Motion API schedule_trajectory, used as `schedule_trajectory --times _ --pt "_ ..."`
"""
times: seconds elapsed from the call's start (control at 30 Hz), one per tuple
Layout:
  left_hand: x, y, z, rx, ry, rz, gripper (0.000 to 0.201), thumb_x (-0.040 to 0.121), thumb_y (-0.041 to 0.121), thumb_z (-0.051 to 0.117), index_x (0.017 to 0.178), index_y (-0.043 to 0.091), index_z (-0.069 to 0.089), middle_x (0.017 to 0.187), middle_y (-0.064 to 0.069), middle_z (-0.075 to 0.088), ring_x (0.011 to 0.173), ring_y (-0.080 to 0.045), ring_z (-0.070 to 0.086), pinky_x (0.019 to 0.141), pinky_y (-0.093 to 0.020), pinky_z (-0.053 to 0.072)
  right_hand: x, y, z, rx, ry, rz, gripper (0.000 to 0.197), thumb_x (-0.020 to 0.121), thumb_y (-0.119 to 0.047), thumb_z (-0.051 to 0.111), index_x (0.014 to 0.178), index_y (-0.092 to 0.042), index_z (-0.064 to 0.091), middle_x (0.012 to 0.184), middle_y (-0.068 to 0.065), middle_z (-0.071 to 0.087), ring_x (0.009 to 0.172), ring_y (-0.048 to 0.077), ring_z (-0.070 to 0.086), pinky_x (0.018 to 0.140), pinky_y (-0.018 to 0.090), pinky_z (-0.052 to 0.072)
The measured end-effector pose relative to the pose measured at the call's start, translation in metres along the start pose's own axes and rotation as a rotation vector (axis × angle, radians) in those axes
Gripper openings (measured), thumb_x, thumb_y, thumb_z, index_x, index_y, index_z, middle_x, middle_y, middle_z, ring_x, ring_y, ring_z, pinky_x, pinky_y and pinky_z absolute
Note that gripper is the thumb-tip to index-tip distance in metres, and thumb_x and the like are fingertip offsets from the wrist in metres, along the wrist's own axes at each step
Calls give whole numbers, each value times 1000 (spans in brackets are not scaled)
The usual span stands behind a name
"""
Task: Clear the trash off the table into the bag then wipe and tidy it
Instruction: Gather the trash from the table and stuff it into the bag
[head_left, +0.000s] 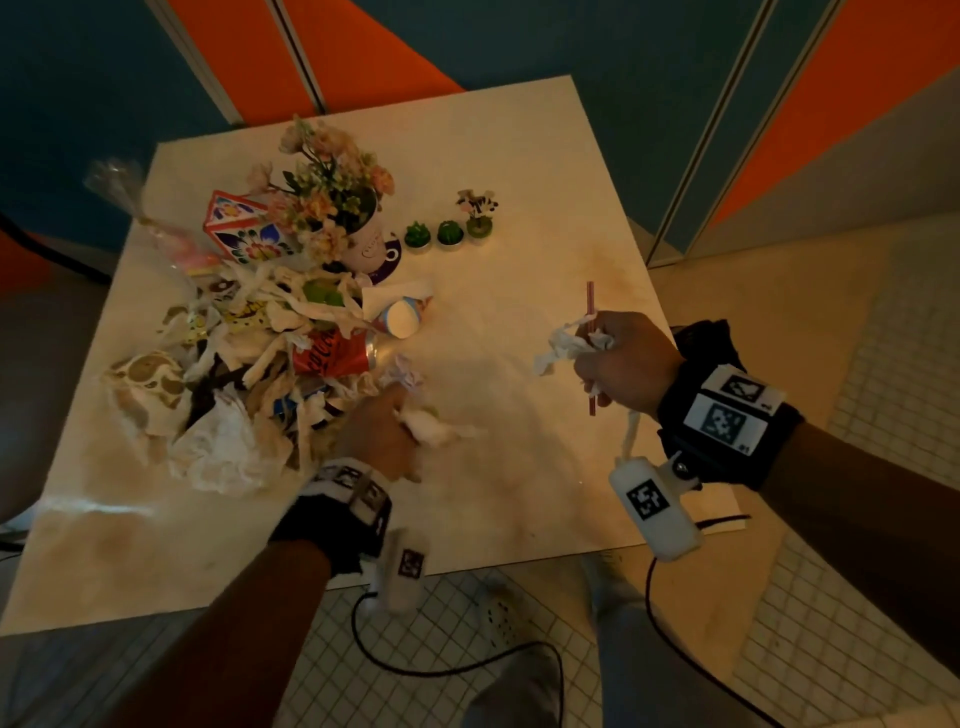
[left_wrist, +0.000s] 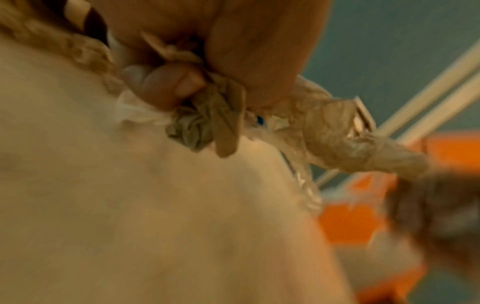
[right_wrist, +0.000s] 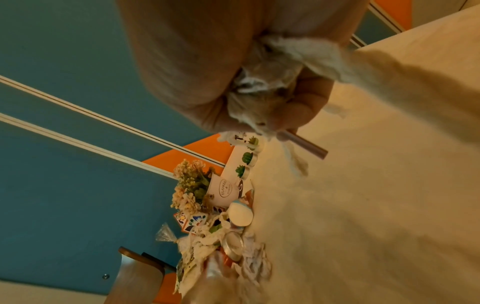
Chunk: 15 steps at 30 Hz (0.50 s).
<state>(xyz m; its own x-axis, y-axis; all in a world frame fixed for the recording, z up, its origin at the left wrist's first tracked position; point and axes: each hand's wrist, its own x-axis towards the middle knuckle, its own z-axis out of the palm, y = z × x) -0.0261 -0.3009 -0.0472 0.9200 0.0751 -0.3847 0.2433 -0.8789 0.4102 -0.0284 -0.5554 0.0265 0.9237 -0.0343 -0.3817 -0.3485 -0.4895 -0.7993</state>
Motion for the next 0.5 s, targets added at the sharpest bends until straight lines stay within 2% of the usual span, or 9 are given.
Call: schedule_trajectory --times 0.03,0.07,0.1,0.17,0.27,0.3,0.37,0.43,0.5 --pt "-1 6 -8 -159 16 -41 45 85 -1 56 128 8 49 104 -15 60 81 -27 62 57 -24 50 0 0 -4 21 9 -2 33 83 2 55 61 -15 38 61 13 46 61 29 49 62 42 44" --pt "-2 13 -17 -360 26 -81 46 87 -2 54 131 9 47 99 -13 59 70 -24 62 47 -21 46 0 0 -8 41 16 -7 32 83 3 55 61 -14 38 62 15 46 62 29 49 61 41 43" --pt "-5 24 -28 -590 22 -132 37 92 5 51 129 11 49 92 -11 60 59 -21 60 40 -21 43 1 1 -13 65 23 -13 31 82 4 55 61 -13 39 64 17 46 62 29 49 60 40 43" --pt "-7 46 -47 -924 -39 -207 21 100 19 40 107 8 56 72 -7 62 42 -15 53 37 -19 36 2 3 -26 118 38 -22 29 82 4 55 61 -11 41 67 20 48 61 29 48 58 40 42" --pt "-13 92 -74 -1227 -216 -110 37 100 16 28 70 19 49 58 3 41 40 -7 34 35 -14 27 -1 5 -56 190 90 -52 33 81 9 54 57 -11 42 58 16 46 50 24 43 54 37 39" --pt "-15 111 -79 -1296 -271 -56 41 100 16 26 66 22 48 57 4 39 42 -6 30 33 -13 25 -2 8 -68 215 114 -65 35 81 10 53 55 -11 41 54 14 44 46 22 39 52 35 36" --pt "-16 153 -78 -1316 -293 -33 41 100 9 24 67 19 47 59 5 41 46 -5 35 33 -15 31 -4 18 -95 247 164 -87 36 82 10 54 54 -9 43 51 13 44 44 22 37 49 32 33" --pt "-12 197 -60 -1290 -322 -16 36 98 5 25 70 17 43 61 5 45 47 -4 41 37 -14 36 -5 35 -125 261 191 -90 32 81 8 55 54 -9 48 52 16 47 44 23 40 47 29 34" --pt "-4 246 -32 -1254 -348 29 33 95 2 28 70 19 42 64 1 41 47 -7 39 31 -16 33 -3 58 -155 309 190 -74 32 79 10 53 54 -7 46 55 17 45 45 23 39 47 30 33"
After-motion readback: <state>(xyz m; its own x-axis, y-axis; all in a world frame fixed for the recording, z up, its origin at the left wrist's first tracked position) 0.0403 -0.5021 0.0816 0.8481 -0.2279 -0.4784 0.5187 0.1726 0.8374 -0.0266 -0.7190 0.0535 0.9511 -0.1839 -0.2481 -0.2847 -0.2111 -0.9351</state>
